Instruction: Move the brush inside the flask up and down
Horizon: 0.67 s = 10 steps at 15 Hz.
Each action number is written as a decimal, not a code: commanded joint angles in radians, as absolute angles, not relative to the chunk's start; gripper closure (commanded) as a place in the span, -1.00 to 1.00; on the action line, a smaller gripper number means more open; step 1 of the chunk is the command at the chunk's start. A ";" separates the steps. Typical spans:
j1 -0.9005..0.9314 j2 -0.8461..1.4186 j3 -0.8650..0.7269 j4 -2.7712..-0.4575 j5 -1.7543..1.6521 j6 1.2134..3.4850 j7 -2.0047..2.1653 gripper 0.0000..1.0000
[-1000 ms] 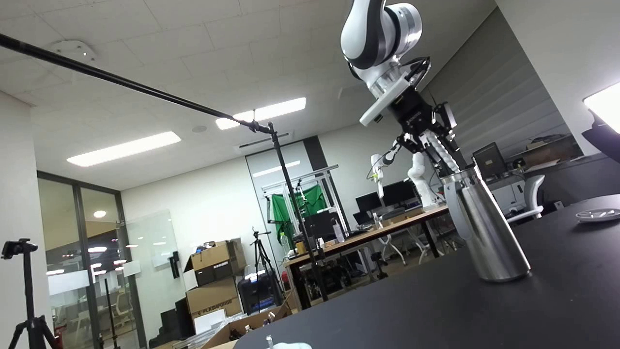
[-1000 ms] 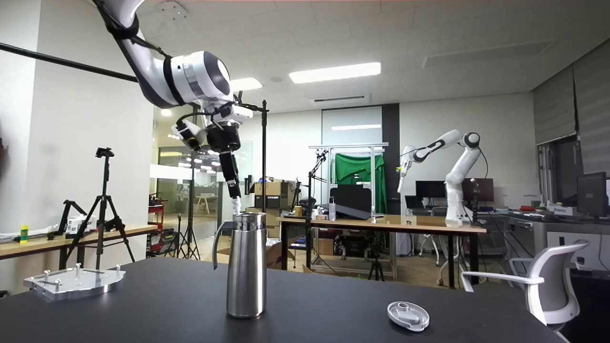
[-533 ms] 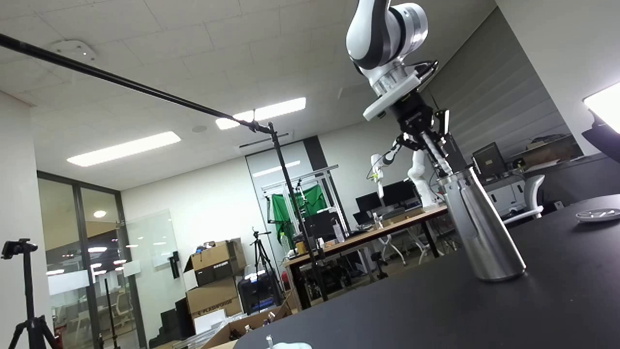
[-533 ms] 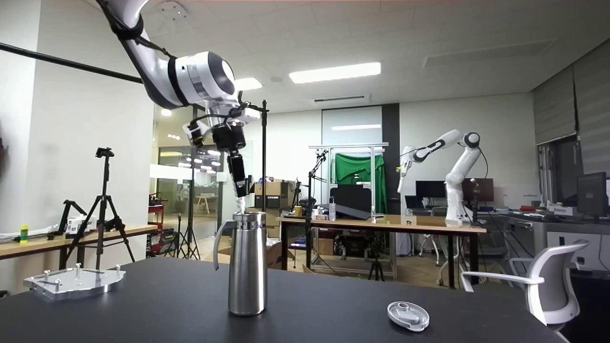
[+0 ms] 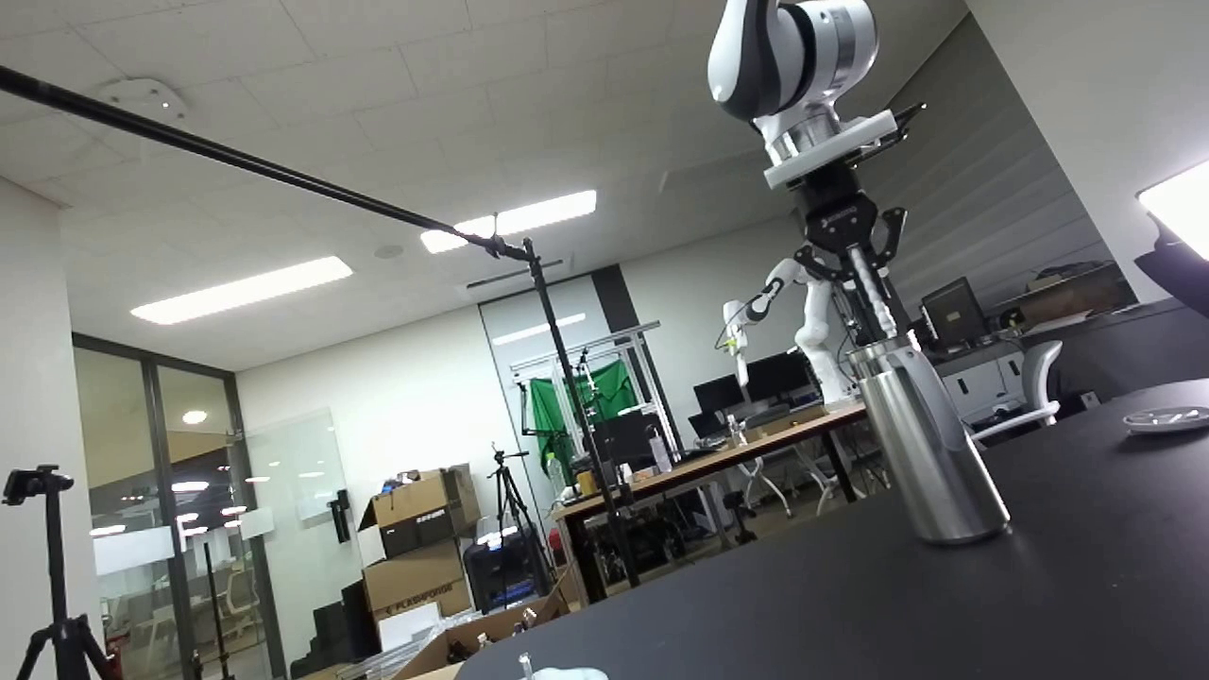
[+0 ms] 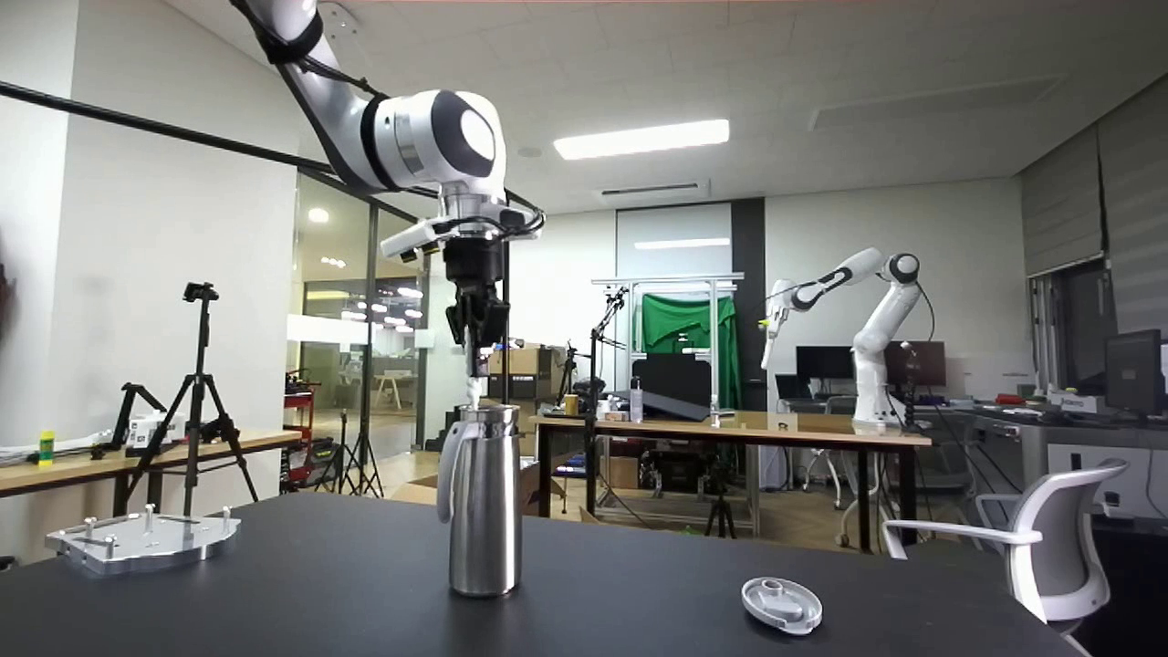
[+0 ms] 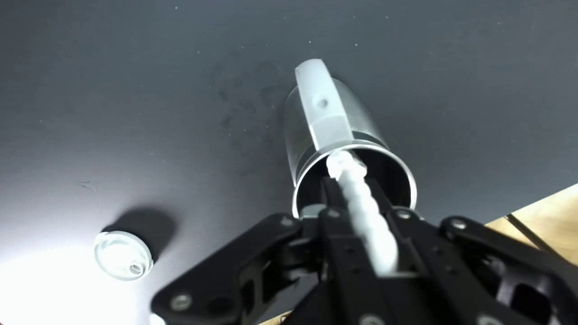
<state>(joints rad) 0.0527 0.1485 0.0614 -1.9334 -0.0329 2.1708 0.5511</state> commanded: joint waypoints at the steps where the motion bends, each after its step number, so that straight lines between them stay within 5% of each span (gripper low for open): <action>1: 0.037 0.125 0.030 -1.912 -0.024 2.103 0.395 0.92; 10: 0.026 0.094 0.013 -1.832 -0.054 2.071 0.154 0.92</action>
